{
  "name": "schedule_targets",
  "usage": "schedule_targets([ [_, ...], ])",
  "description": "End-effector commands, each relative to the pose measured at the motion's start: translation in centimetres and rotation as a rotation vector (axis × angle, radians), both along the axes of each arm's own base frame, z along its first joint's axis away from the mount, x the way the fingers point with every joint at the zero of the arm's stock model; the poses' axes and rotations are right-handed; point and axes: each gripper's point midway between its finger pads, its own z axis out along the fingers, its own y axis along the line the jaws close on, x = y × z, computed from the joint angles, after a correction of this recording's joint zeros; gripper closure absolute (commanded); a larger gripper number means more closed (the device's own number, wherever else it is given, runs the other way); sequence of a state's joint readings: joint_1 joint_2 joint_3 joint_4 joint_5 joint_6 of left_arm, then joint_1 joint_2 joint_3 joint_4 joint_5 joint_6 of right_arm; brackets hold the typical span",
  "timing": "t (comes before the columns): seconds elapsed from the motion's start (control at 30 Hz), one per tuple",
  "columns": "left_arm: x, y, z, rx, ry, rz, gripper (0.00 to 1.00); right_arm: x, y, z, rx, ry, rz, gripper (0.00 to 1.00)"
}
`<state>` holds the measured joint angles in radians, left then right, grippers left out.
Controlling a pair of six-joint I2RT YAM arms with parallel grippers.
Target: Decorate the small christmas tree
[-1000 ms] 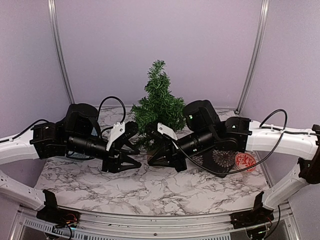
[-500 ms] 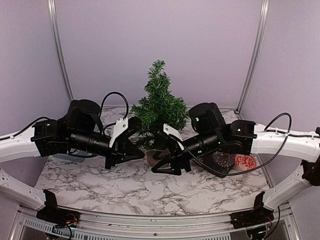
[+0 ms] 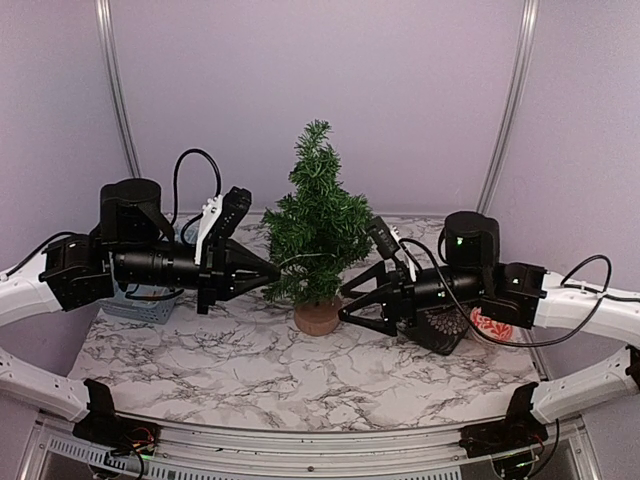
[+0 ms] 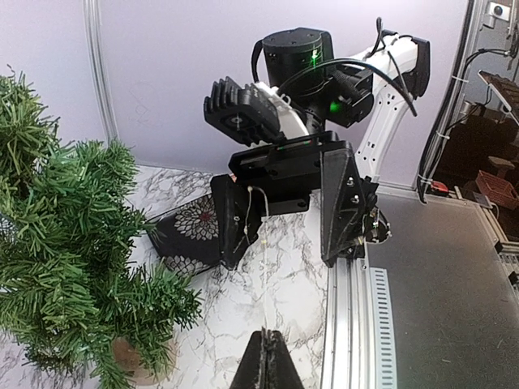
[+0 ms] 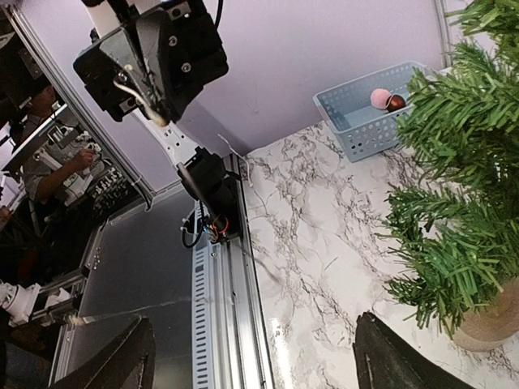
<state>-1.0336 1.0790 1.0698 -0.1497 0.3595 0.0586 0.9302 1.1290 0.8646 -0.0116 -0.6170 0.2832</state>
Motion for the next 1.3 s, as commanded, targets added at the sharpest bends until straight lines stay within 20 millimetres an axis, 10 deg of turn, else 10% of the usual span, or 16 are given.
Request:
schedule_targets([
  [0.0, -0.4, 0.1, 4.0, -0.123, -0.025, -0.018, 1.0, -0.2, -0.4, 4.8, 0.203, 0.053, 0.022, 0.18],
  [0.6, -0.4, 0.5, 5.5, -0.169, -0.044, -0.003, 1.0, -1.2, -0.6, 7.8, 0.421, 0.239, 0.111, 0.08],
  [1.27, 2.0, 1.1, 2.8, 0.002, -0.13, 0.068, 1.0, -2.7, -3.2, 1.8, 0.179, 0.333, 0.088, 0.01],
])
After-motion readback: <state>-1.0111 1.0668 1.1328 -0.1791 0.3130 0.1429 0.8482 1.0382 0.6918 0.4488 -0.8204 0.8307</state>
